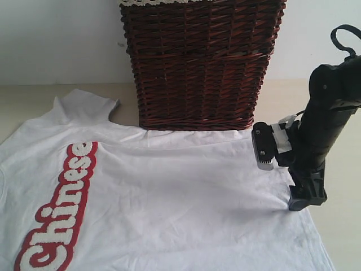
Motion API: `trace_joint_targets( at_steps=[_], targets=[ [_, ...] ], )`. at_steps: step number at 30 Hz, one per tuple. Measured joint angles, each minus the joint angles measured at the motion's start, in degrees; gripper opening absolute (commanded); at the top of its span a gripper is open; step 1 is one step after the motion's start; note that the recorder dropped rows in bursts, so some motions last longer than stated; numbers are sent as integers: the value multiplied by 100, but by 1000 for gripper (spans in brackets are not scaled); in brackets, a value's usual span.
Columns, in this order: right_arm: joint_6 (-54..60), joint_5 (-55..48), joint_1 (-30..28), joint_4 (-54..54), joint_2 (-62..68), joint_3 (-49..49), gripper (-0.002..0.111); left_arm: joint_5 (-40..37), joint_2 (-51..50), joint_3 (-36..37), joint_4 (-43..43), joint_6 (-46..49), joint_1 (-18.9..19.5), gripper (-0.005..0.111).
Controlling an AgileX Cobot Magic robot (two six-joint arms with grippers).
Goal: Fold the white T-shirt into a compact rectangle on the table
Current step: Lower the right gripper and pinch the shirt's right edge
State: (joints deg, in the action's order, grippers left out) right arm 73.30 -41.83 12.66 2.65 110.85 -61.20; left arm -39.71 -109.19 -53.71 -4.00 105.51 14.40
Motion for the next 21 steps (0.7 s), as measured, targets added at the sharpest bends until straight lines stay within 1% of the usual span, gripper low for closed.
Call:
trace_joint_targets(
  at_steps=[7,19,21],
  targets=[
    [11,80,0,-11,120,-21,90,0,0,0,0,0,0,104],
    [22,-96,-13,-11,208,-95,90,0,-9,0,0,0,0,104],
    [120,-280,-13,0,233,-95,90,0,-9,0,0,0,-5,104]
  ],
)
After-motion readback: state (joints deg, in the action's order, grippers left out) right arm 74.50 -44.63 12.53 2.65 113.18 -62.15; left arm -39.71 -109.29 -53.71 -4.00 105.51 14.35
